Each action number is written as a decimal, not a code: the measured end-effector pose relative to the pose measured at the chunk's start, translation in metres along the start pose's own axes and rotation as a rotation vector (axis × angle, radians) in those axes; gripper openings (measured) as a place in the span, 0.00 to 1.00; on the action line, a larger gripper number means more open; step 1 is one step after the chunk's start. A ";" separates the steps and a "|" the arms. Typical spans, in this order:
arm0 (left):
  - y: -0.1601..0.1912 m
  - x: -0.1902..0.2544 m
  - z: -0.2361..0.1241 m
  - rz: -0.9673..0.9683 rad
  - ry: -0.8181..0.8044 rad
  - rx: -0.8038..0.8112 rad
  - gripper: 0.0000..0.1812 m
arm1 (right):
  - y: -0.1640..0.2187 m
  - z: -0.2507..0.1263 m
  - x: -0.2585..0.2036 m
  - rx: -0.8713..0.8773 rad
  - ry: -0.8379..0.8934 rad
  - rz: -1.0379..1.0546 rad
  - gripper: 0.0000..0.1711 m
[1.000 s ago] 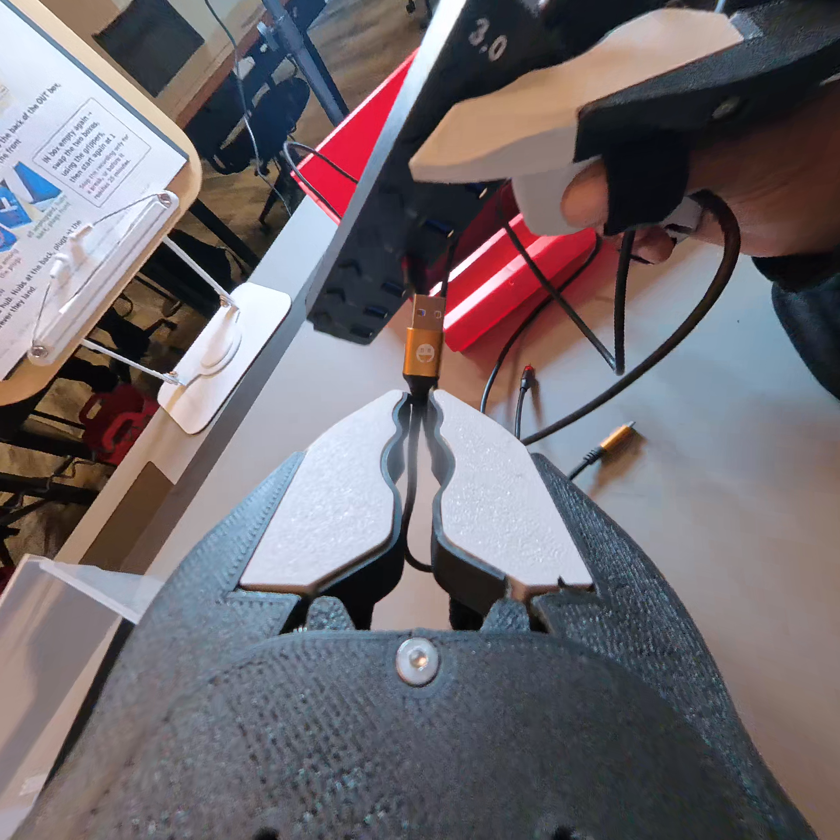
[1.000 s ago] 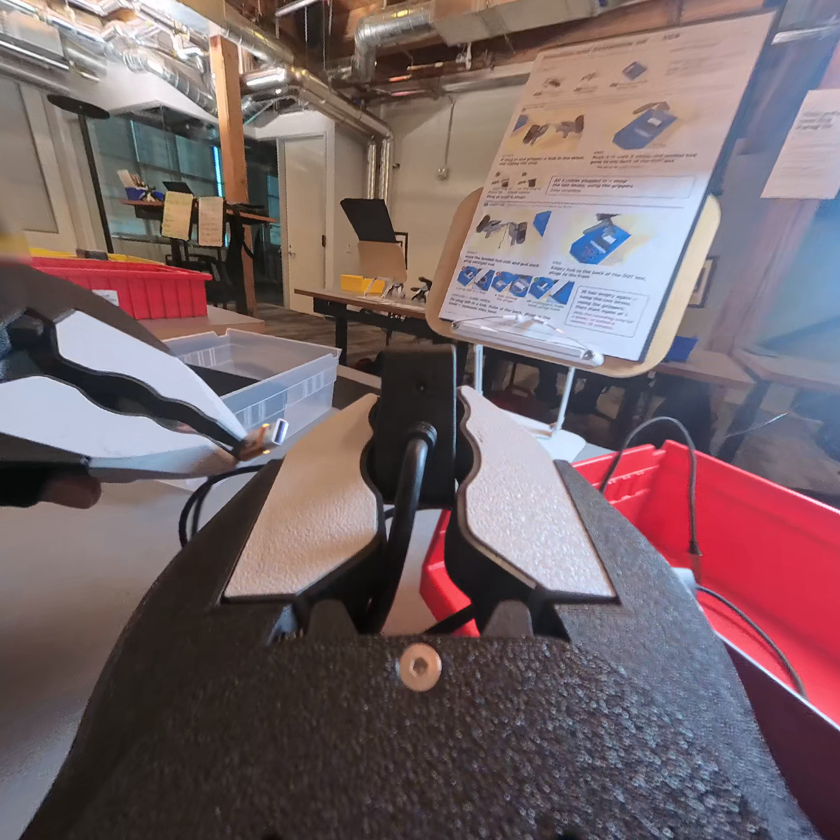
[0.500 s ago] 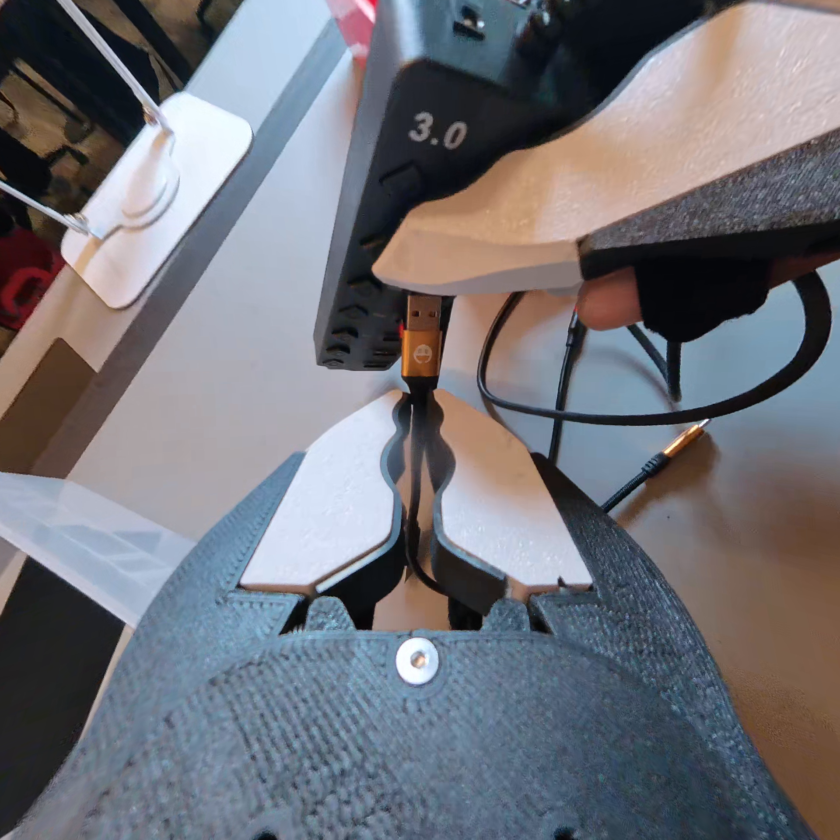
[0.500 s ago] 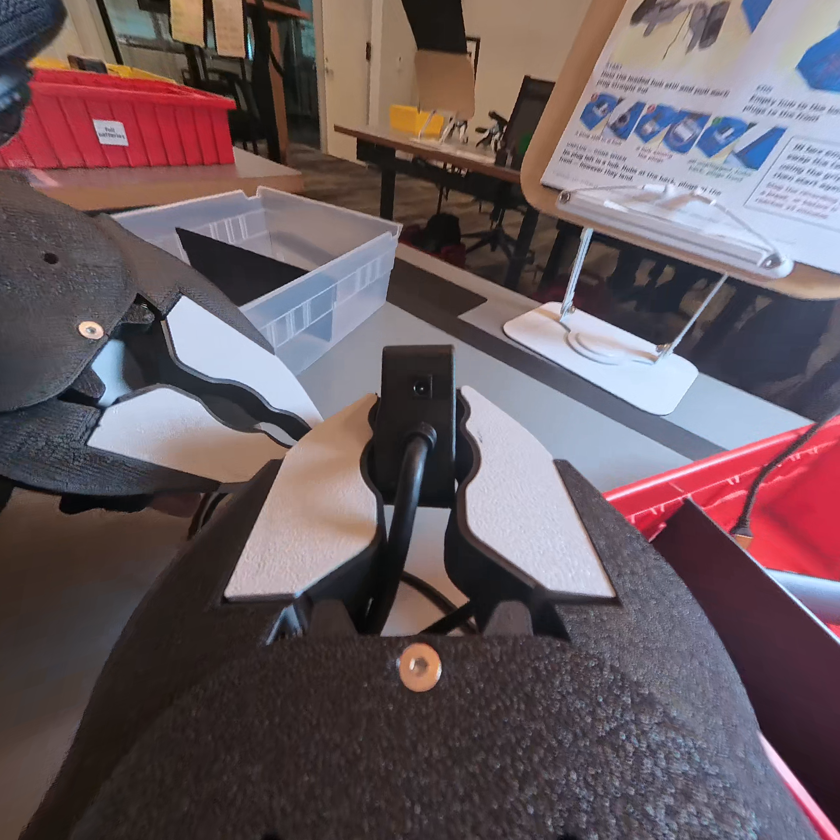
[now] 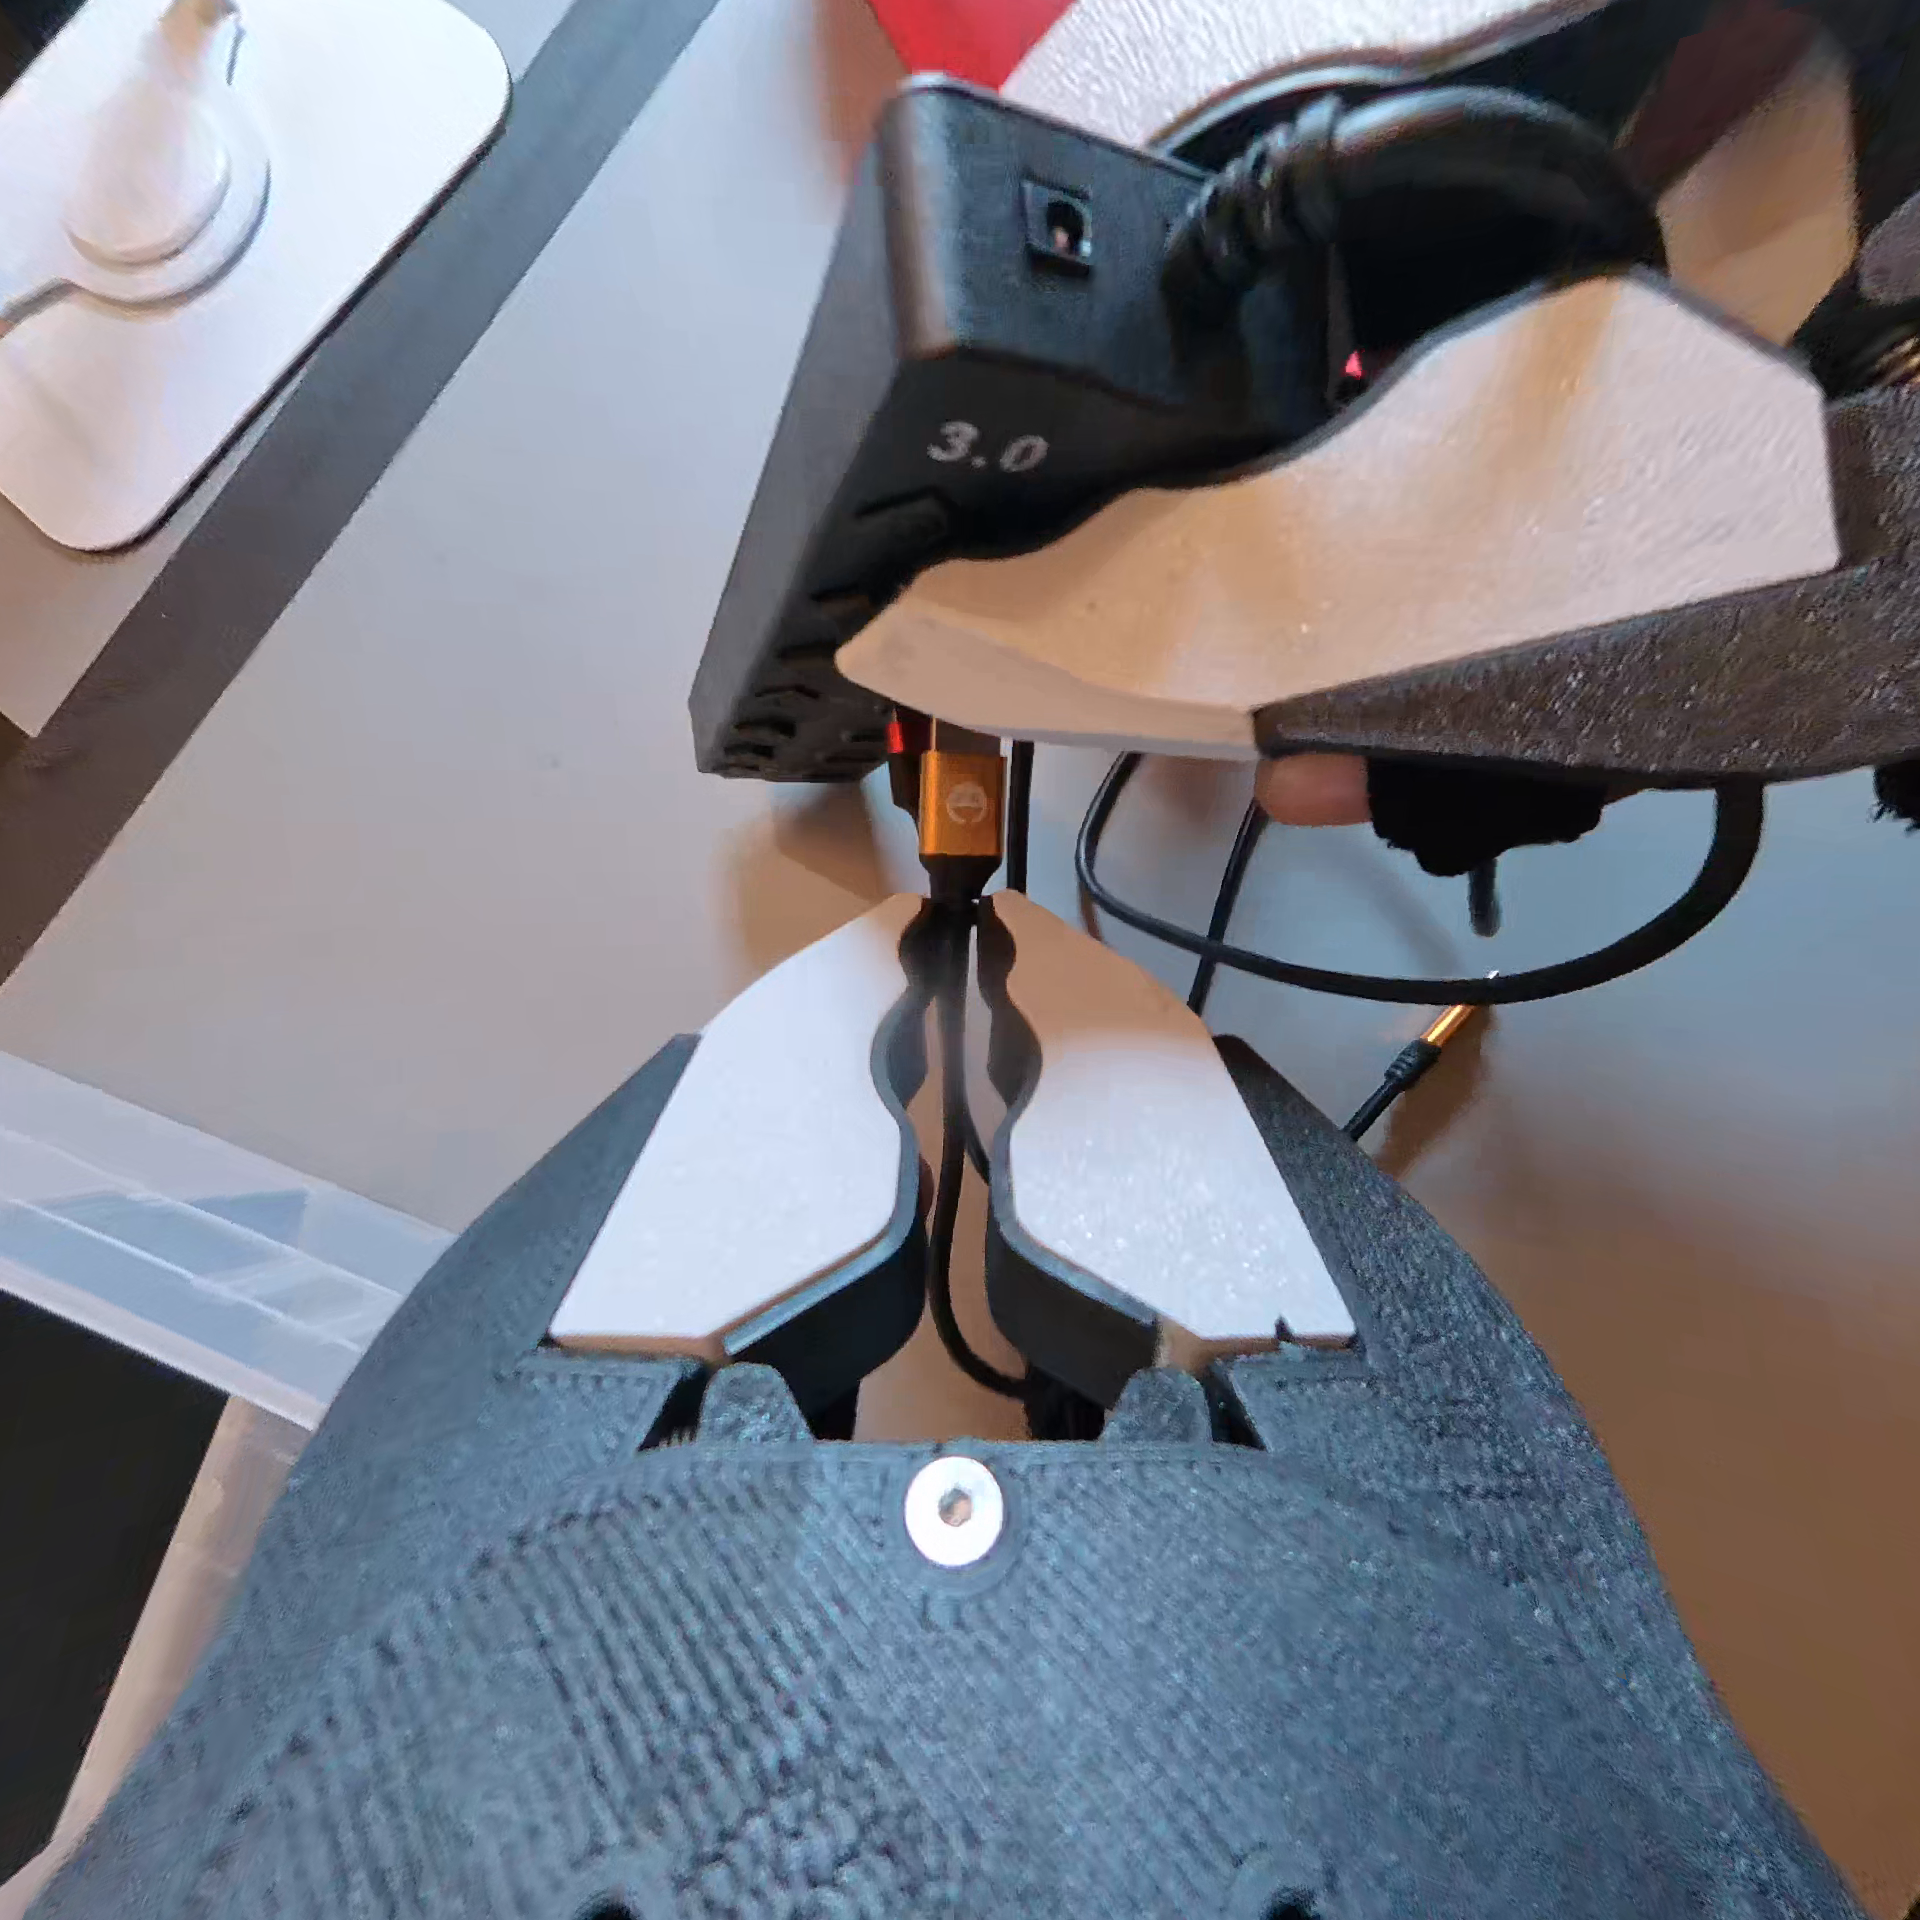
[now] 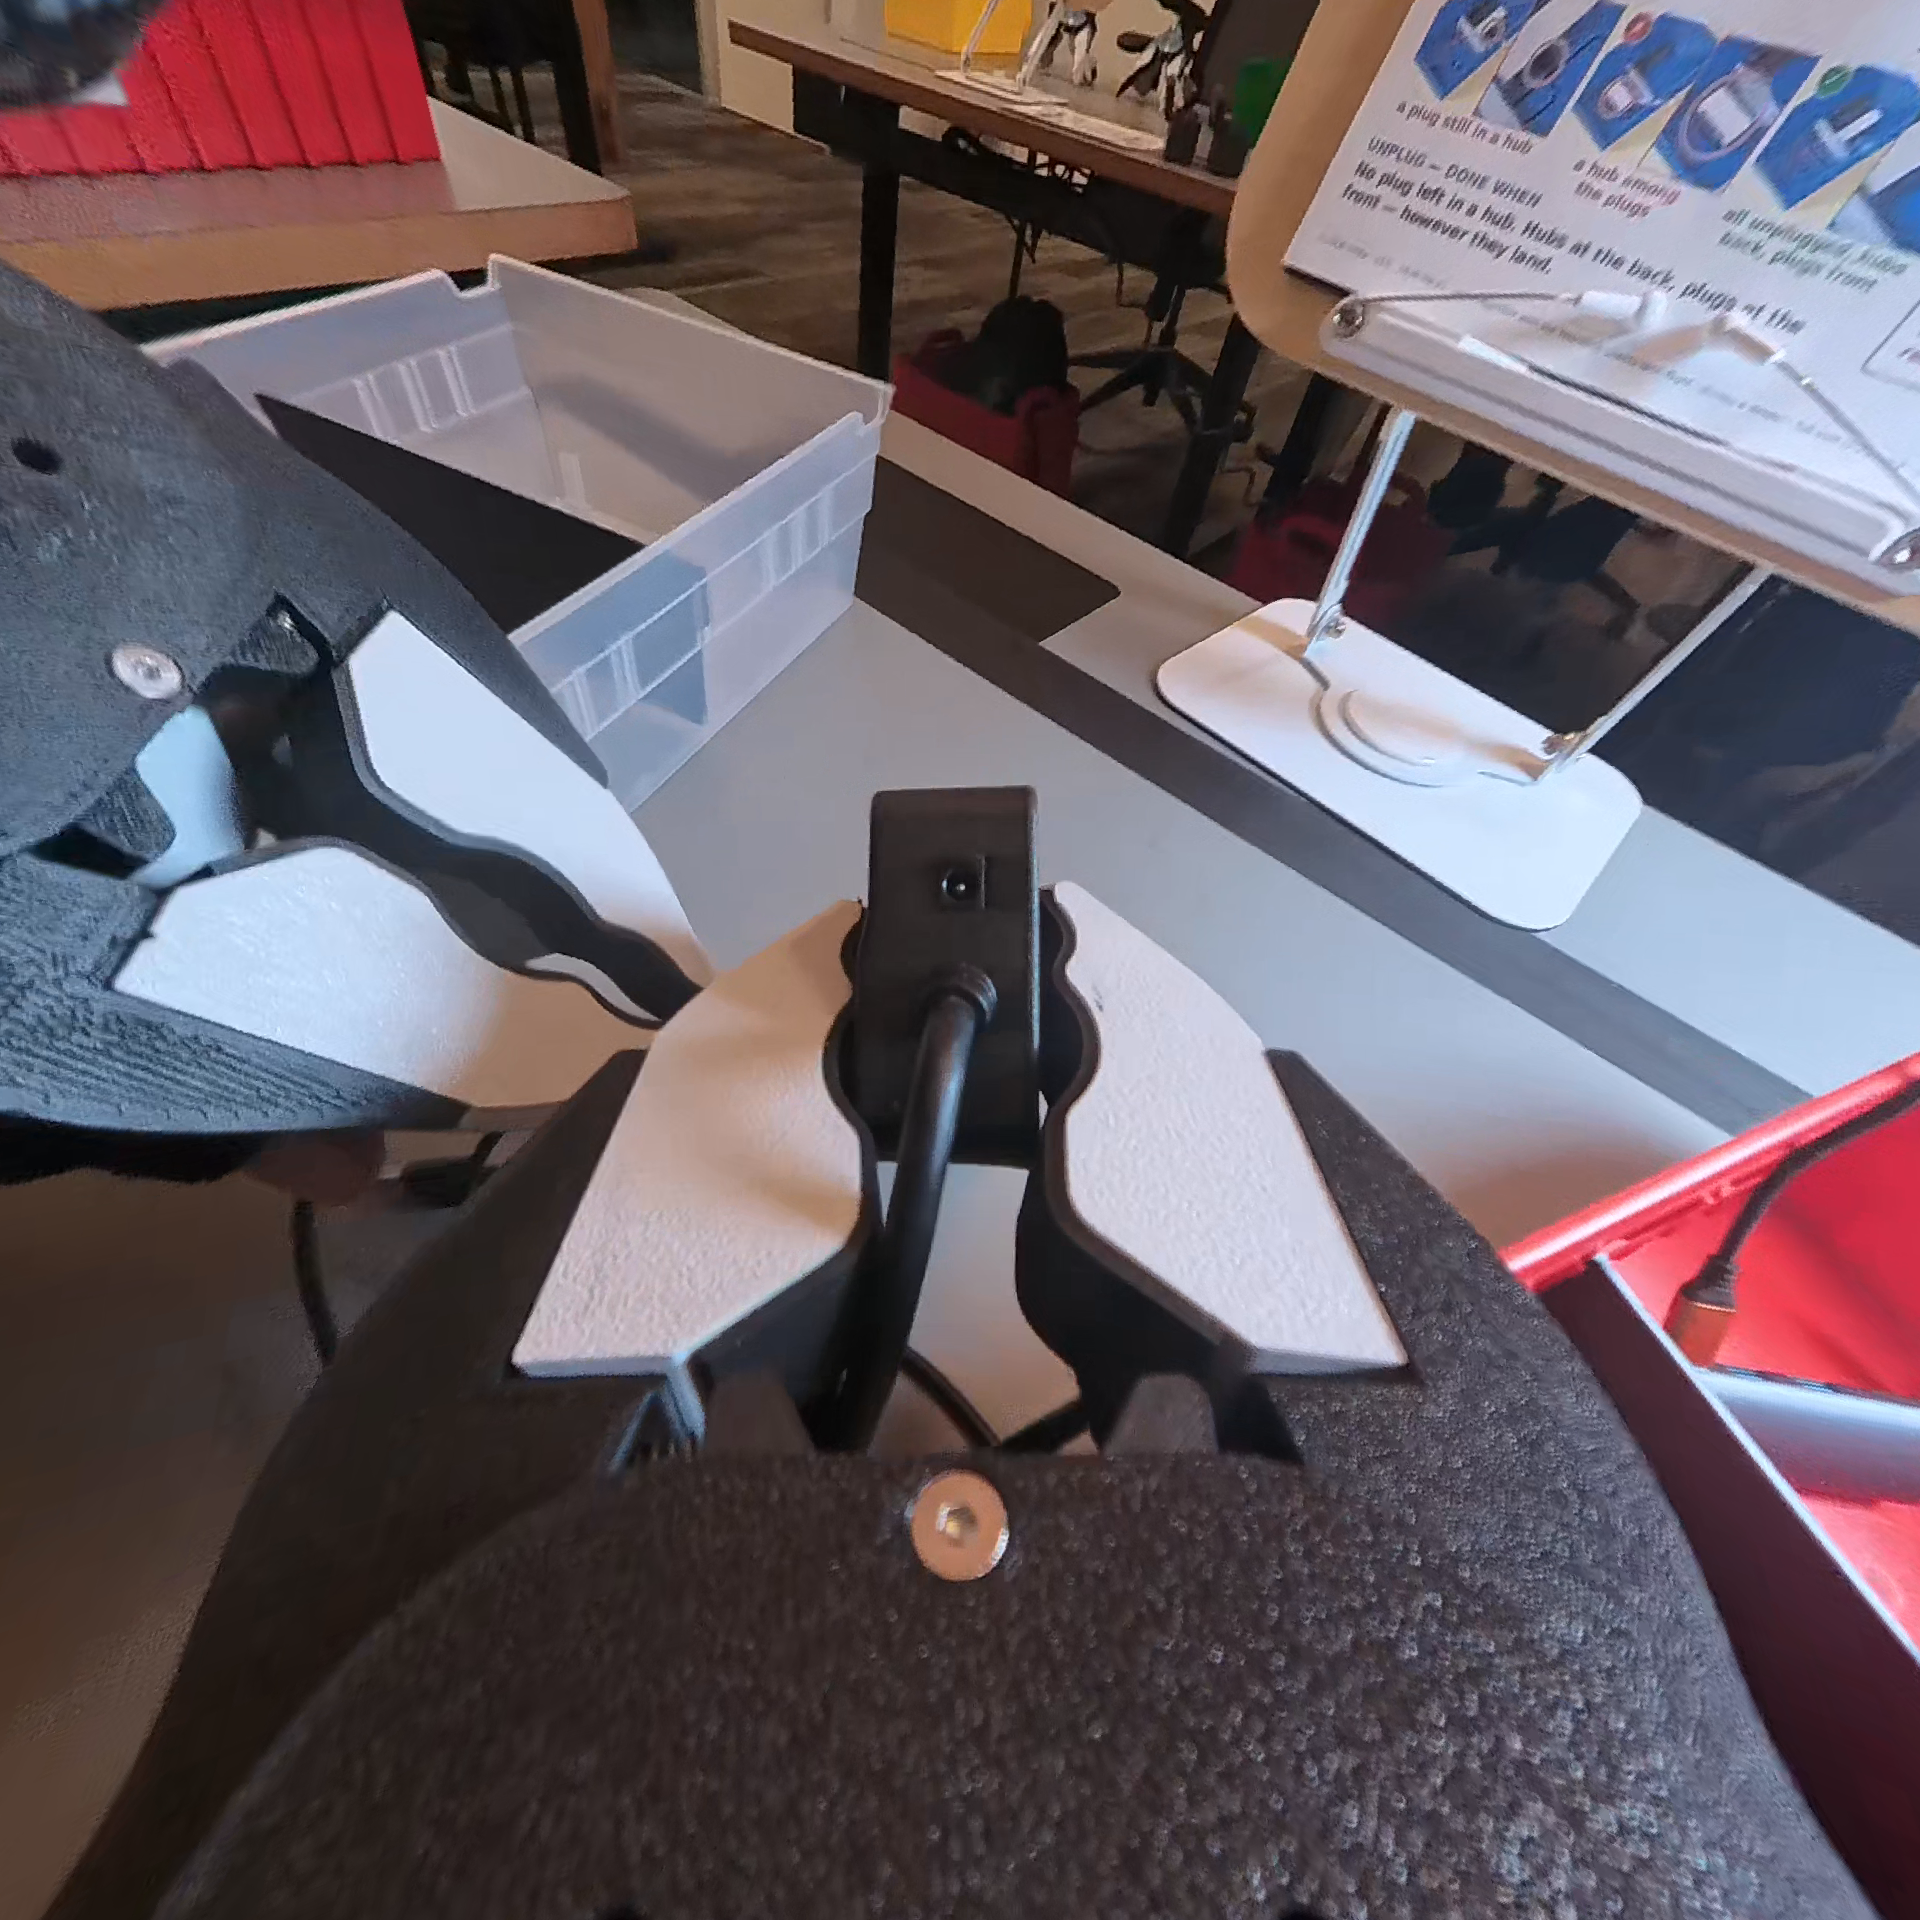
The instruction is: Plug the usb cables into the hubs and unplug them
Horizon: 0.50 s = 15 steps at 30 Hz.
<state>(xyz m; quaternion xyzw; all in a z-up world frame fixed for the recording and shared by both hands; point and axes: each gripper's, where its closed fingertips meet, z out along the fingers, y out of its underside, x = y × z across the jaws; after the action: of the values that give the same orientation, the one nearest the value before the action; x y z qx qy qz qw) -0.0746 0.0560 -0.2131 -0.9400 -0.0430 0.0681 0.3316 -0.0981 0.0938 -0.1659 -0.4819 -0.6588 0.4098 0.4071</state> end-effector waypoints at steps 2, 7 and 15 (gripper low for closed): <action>-0.009 -0.002 -0.004 0.008 -0.003 0.039 0.04 | -0.005 -0.001 0.005 0.010 0.022 -0.007 0.16; -0.035 -0.004 -0.019 0.054 -0.028 0.163 0.04 | -0.023 -0.004 0.019 0.057 0.061 0.028 0.16; -0.057 -0.016 -0.033 0.131 -0.121 0.213 0.04 | -0.052 -0.014 0.034 0.130 0.049 0.098 0.16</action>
<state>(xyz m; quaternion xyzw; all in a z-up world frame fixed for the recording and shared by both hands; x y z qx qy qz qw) -0.0873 0.0777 -0.1502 -0.8944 0.0061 0.1503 0.4212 -0.1078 0.1179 -0.1077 -0.4960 -0.5964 0.4591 0.4331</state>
